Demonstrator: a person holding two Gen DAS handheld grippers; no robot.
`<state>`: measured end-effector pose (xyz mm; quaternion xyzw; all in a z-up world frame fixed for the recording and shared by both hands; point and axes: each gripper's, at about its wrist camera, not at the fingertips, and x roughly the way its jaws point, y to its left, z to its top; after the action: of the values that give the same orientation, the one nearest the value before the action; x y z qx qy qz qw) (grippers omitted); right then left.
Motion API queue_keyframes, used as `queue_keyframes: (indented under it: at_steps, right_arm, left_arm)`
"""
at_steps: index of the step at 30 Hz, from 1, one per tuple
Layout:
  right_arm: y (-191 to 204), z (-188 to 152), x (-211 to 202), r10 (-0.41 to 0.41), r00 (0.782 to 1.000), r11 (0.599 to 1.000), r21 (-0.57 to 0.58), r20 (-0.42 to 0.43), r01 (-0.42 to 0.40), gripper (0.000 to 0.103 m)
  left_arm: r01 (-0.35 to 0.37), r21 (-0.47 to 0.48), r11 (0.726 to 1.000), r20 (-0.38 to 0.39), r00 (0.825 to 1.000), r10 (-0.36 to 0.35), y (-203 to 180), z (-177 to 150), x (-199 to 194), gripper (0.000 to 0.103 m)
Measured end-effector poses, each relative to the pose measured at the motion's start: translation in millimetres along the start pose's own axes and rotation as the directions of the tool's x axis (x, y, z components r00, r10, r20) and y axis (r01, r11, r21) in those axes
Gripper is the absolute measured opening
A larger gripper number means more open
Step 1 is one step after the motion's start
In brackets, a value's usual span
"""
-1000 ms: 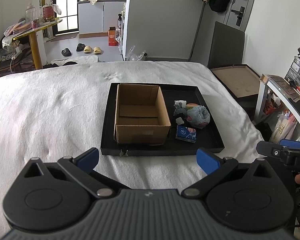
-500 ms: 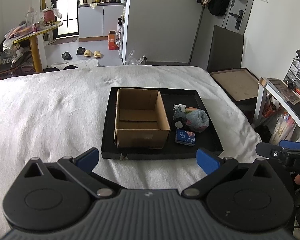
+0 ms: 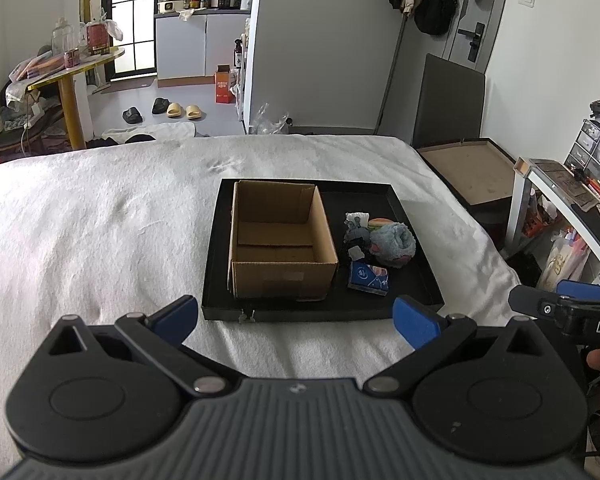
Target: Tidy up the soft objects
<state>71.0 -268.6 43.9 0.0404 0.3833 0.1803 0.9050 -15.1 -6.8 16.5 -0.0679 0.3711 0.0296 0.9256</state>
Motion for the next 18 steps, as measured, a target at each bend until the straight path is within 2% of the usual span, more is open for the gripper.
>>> queue_keyframes:
  at_steps: [18]
  right_arm:
    - [0.7, -1.6, -0.4, -0.016, 1.000, 1.000, 0.002, 0.003, 0.016, 0.103]
  left_arm:
    - [0.002, -0.002, 1.000, 0.021, 1.000, -0.002, -0.6, 0.4, -6.2, 0.103]
